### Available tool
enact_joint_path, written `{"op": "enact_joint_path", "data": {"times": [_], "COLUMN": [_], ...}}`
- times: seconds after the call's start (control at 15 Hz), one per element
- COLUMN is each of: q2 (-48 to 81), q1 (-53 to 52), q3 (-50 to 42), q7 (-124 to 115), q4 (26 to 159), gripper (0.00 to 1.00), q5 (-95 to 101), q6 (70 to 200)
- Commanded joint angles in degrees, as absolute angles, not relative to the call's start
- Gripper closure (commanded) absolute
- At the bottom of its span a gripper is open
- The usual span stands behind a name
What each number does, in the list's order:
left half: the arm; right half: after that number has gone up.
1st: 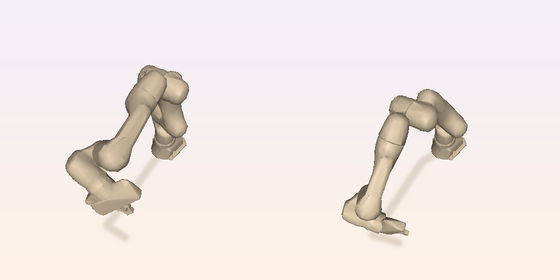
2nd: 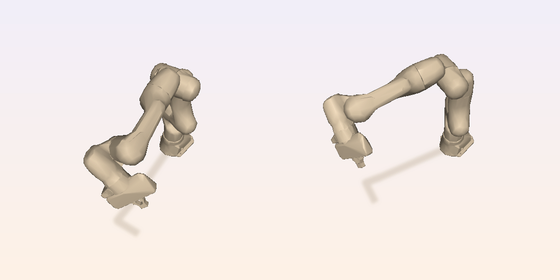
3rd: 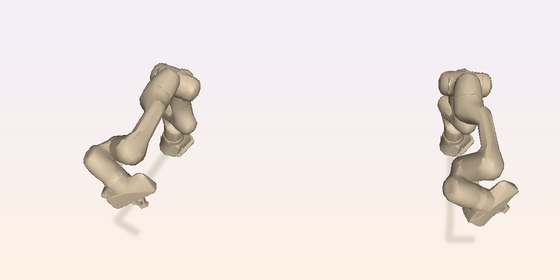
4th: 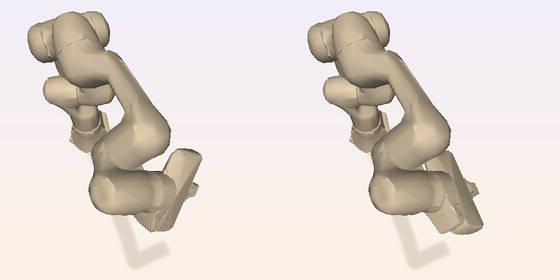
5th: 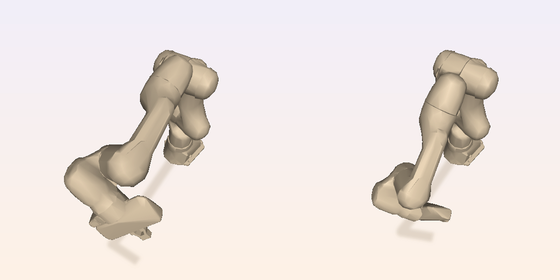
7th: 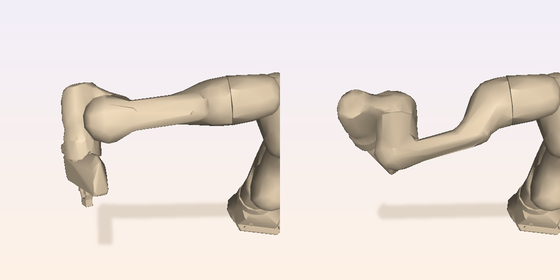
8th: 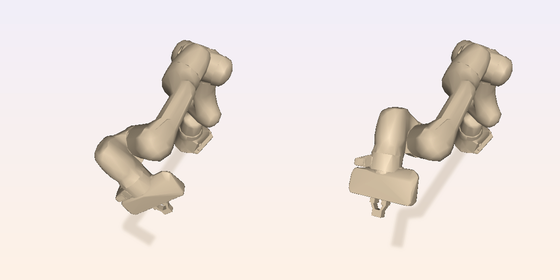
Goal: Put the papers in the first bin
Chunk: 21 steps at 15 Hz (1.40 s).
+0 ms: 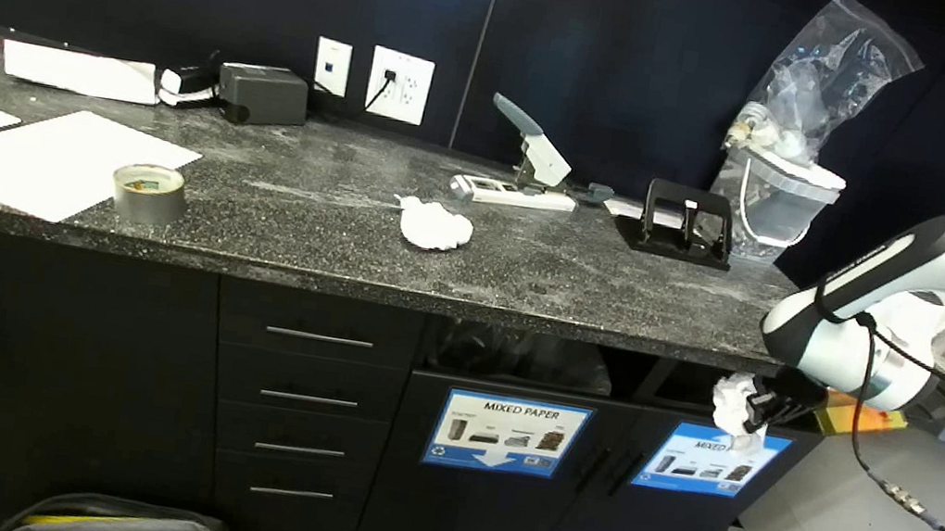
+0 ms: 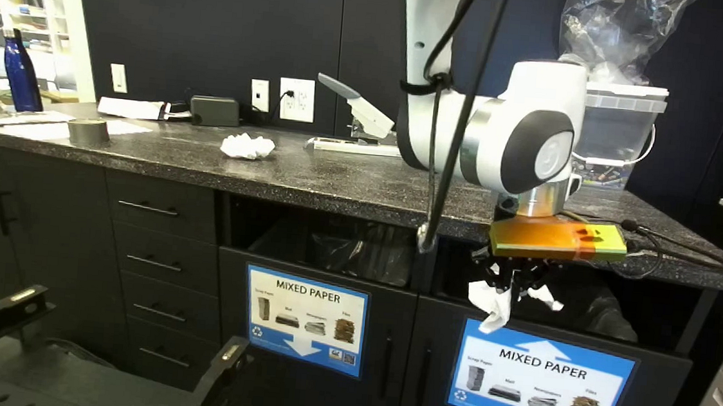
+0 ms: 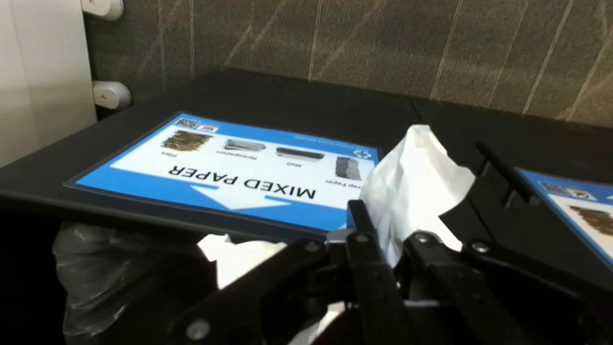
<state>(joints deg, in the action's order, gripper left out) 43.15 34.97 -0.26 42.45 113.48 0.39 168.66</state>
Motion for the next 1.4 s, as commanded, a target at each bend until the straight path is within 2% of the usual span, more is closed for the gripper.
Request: {"op": "enact_joint_path", "data": {"times": [0.0,0.47,0.87,1.33], "q2": [51.0,65.4,80.3,90.4], "q1": [43.6,63.4,78.3,79.6], "q3": [8.5,28.4,44.8,50.9], "q7": [45.4,48.5,50.5,53.9], "q4": [104.5,98.1,92.7,85.2], "gripper": [0.90,0.90,0.90,0.89], "q5": [0.5,10.4,26.7,27.8], "q6": [174.7,187.5,187.2,182.2]}}
